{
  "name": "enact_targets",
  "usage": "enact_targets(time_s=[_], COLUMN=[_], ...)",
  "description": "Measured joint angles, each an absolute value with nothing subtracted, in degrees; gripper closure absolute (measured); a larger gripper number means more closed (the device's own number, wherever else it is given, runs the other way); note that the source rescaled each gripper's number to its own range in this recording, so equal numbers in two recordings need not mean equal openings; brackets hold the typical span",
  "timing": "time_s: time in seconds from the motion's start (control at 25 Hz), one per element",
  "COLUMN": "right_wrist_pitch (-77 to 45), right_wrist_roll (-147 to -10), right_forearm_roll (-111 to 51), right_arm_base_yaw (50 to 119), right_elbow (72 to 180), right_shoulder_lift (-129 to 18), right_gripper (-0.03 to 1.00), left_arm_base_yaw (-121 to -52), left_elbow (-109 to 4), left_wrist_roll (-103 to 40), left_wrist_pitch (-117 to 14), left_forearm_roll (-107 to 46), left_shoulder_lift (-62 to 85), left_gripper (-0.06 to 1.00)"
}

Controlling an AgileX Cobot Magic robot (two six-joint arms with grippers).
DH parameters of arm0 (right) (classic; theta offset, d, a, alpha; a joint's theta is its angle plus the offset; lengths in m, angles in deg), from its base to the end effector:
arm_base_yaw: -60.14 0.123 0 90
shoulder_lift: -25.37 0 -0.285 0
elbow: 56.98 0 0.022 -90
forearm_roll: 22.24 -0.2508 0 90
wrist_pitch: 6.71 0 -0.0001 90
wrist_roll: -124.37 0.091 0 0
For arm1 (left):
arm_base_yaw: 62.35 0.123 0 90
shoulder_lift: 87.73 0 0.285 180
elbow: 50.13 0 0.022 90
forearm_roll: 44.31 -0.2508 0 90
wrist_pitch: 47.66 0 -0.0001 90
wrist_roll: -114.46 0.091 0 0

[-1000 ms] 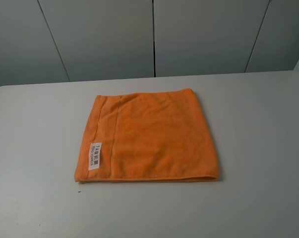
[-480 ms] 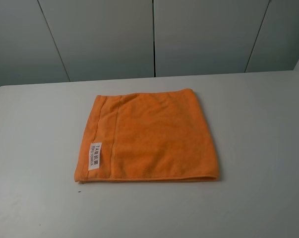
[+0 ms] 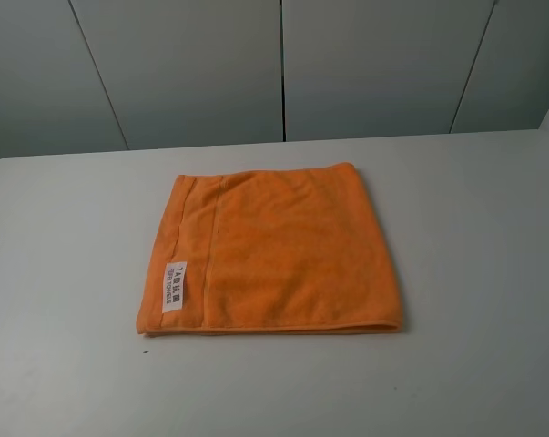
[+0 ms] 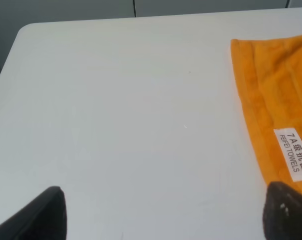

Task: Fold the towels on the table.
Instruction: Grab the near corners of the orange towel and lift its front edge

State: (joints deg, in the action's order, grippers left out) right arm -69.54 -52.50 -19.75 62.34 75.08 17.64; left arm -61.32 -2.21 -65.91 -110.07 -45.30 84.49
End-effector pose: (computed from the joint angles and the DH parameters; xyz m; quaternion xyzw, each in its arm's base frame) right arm -0.0077 -0.0038 0.2775 0.0083 0.8592 0.0021 0.5116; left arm -0.0074 0.0013 0.2781 -0.0110 0.8576 0.0116 0.5141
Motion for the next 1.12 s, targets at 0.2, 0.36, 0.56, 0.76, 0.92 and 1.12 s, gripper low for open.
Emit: enact_targets(time_s=[0.2,0.36,0.56,0.76,0.92,1.12], right_wrist_pitch=[-69.54,-70.28,-71.19,-70.41,-70.55,-69.57], right_wrist_roll=[-52.85,-56.69,-64.26,-69.09,-74.03,-83.21], right_forearm_roll=[-20.15,-22.61,-24.68,-24.89,-24.45,-24.43], right_arm_base_yaw=[62.34,62.34,62.45,67.59,71.5,74.04], right_elbow=[75.08,75.19,78.31,83.74,87.03,88.22], right_shoulder_lift=[17.64,17.47,11.54,-0.43,-12.2,-27.99], right_gripper=[-0.03,-0.03,-0.03,-0.03,-0.03,-0.03], left_arm_base_yaw=[-61.32,-61.32,-61.32,-61.32,-61.32,-64.39], left_elbow=[-2.21,-3.65,-7.14,-10.29,-12.32,-15.5], left_wrist_roll=[-65.95,-64.96,-56.9,-48.11,-38.98,-27.58], left_wrist_pitch=[-110.07,-109.82,-108.41,-107.77,-107.05,-104.43], left_forearm_roll=[-45.3,-45.04,-41.54,-37.33,-34.28,-30.51], left_shoulder_lift=[84.44,79.98,67.55,52.3,39.01,23.89], left_gripper=[-0.05,-0.05,-0.05,-0.05,-0.05,-0.05])
